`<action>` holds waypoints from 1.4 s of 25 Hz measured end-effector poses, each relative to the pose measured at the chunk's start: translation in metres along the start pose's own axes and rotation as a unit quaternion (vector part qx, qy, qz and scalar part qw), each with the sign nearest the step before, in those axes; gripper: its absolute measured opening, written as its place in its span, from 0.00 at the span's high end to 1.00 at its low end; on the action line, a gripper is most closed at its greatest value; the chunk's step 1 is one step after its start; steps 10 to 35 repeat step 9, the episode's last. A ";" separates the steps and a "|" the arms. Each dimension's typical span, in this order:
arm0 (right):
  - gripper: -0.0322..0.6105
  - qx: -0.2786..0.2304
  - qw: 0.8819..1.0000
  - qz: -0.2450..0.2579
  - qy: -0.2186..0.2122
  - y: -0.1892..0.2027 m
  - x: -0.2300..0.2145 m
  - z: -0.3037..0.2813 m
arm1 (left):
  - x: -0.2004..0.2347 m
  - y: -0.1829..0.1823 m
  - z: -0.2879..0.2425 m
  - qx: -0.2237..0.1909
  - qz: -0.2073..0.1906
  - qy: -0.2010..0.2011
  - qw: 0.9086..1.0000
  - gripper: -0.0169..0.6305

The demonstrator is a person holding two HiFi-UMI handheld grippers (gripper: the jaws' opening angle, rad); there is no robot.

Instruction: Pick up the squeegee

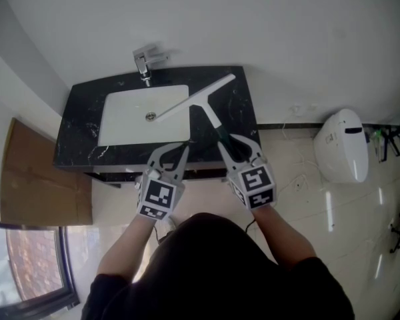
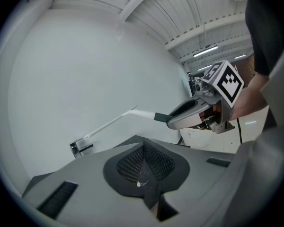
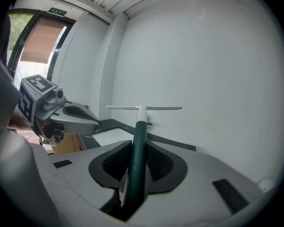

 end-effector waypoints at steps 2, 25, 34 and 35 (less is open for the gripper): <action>0.79 0.000 1.000 -0.001 0.000 0.000 0.000 0.001 | -0.001 0.000 0.000 0.000 -0.001 0.000 1.000 0.97; 0.79 0.000 1.000 0.007 0.002 0.003 -0.001 0.000 | 0.000 -0.001 0.000 0.000 -0.002 -0.001 1.000 0.97; 0.79 0.000 1.000 0.007 0.002 0.003 -0.001 0.000 | 0.000 -0.001 0.000 0.000 -0.002 -0.001 1.000 0.97; 0.79 0.000 1.000 0.007 0.002 0.003 -0.001 0.000 | 0.000 -0.001 0.000 0.000 -0.002 -0.001 1.000 0.97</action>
Point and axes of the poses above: the fingertips, and each gripper's own axes: z backward along the fingers, x to its left, y out of its underside, the point moved 7 cm from there along z, backward along the fingers, and after that the axes turned 5 degrees about y, right-handed, at the moved point
